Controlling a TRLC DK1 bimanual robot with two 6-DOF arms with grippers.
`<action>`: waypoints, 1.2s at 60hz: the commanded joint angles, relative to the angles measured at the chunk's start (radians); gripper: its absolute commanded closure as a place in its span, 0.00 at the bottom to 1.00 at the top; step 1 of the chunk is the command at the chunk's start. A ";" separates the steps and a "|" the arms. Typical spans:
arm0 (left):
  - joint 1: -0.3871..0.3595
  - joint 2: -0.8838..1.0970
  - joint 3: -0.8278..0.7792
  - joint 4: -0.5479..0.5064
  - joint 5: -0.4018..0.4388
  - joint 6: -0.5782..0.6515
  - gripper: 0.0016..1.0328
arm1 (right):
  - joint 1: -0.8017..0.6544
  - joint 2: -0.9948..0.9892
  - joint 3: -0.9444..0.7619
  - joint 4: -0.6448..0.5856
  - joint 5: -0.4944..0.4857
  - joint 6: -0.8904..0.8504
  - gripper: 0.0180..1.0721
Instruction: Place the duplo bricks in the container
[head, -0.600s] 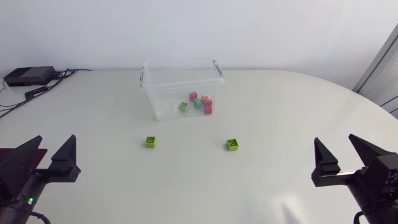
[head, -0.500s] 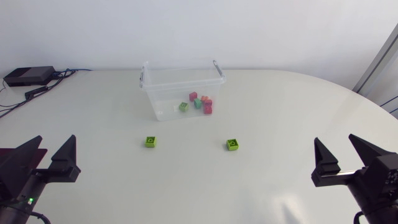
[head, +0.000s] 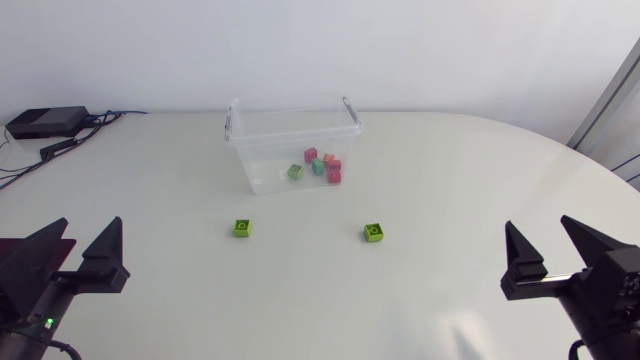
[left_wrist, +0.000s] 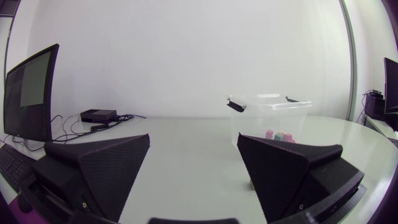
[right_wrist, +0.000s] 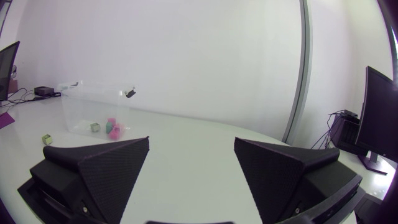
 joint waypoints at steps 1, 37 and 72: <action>-0.011 -0.014 -0.019 0.015 0.001 -0.021 0.04 | 0.006 -0.008 -0.024 0.014 0.000 0.012 0.06; 0.034 0.258 0.297 0.331 -0.161 -0.042 0.10 | 0.019 0.291 0.192 0.482 0.207 -0.115 0.05; 0.409 0.669 0.301 0.457 -0.169 -0.068 0.08 | -0.647 0.972 0.381 0.618 -0.040 -0.046 0.05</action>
